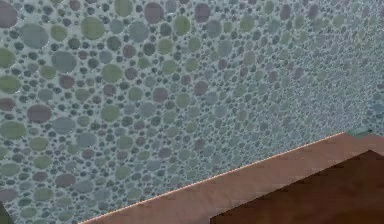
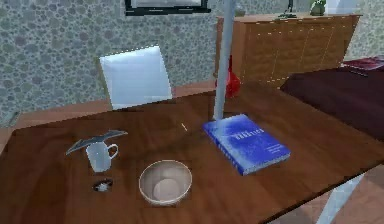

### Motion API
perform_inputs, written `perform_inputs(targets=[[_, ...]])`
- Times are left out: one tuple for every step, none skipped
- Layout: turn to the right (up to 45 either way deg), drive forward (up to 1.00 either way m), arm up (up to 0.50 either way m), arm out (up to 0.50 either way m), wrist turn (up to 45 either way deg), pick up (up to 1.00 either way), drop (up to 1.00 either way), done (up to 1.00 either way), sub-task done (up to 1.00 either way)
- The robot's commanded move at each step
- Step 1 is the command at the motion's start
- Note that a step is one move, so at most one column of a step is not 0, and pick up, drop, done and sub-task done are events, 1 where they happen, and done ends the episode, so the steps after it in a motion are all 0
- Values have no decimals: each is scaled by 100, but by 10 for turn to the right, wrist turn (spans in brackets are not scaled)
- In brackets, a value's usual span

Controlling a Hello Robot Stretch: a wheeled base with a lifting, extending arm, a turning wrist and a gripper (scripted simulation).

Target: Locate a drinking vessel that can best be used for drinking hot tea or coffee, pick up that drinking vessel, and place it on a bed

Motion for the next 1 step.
perform_inputs(targets=[[-240, 0, 0, 0, 0, 0, 0, 0, 0]])
